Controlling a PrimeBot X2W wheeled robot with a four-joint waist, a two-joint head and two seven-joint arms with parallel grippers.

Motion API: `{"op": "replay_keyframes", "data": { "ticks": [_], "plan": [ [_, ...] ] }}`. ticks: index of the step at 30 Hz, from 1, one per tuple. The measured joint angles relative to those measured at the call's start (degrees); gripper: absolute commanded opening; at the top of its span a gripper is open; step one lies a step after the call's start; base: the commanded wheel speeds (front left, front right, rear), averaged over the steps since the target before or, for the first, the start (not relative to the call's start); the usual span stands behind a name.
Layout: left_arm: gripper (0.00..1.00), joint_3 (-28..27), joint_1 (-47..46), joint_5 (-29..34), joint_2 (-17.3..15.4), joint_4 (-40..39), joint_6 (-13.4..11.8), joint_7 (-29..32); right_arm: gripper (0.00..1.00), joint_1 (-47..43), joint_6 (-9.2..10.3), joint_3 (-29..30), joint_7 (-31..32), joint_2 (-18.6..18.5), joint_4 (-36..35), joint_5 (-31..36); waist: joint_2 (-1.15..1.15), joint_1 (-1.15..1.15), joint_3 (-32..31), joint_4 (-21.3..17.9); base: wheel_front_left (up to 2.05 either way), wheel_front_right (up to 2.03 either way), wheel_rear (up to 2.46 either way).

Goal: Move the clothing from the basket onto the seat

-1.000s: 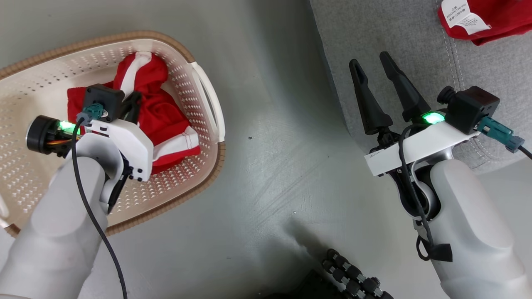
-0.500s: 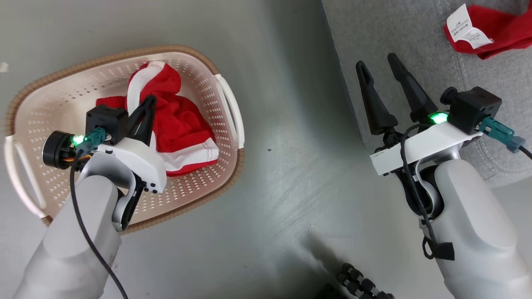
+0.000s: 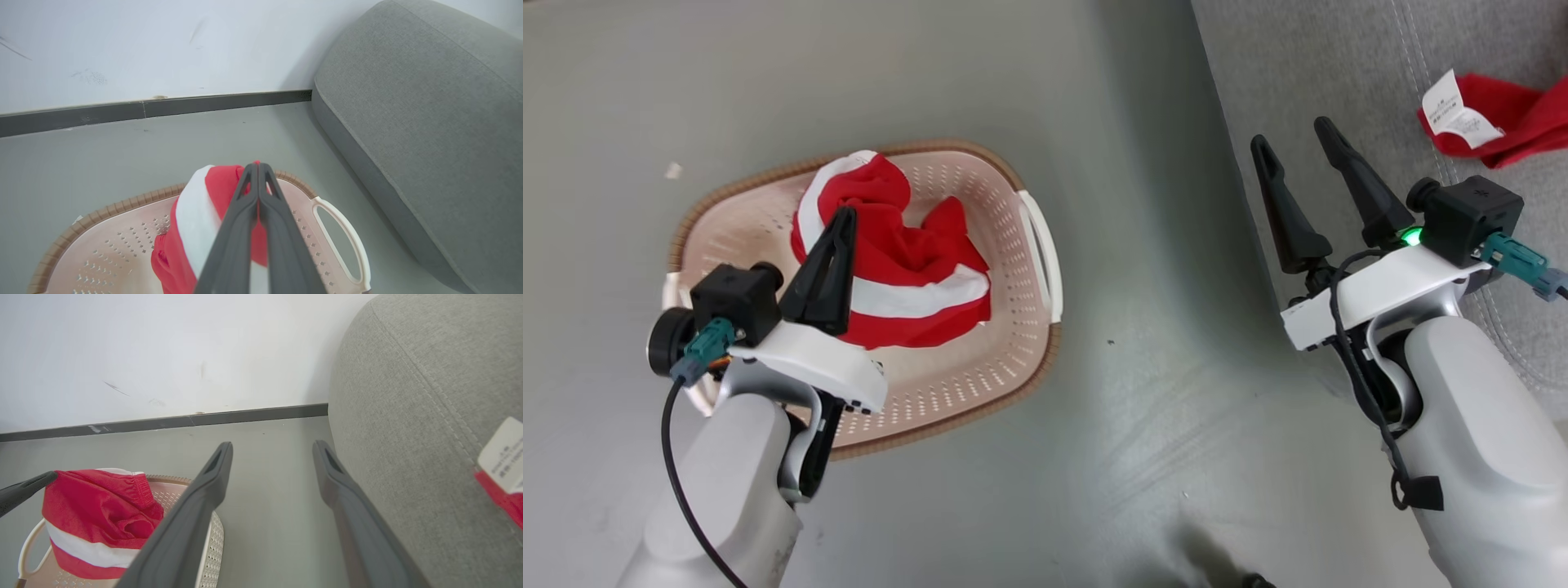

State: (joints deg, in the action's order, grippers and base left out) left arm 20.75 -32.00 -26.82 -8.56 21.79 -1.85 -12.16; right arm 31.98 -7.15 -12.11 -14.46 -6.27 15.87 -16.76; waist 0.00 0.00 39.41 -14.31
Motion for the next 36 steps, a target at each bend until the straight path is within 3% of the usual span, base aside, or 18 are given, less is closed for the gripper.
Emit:
{"op": "replay_keyframes", "data": {
  "ticks": [12,36],
  "plan": [
    [0.00,-0.97,5.00,-2.37,1.51,-3.23,0.96,-1.12,1.00,-1.58,0.00,-0.99,0.00,-2.13,0.12,1.67,0.00,0.00,-7.50,4.49,0.00,0.00,0.00],
    [0.00,1.82,10.14,-3.85,2.87,-5.06,3.57,-0.94,1.00,-9.84,0.00,-20.11,0.00,-2.41,-0.58,1.74,0.00,0.00,-25.38,13.69,0.00,0.00,0.00]
  ]
}}
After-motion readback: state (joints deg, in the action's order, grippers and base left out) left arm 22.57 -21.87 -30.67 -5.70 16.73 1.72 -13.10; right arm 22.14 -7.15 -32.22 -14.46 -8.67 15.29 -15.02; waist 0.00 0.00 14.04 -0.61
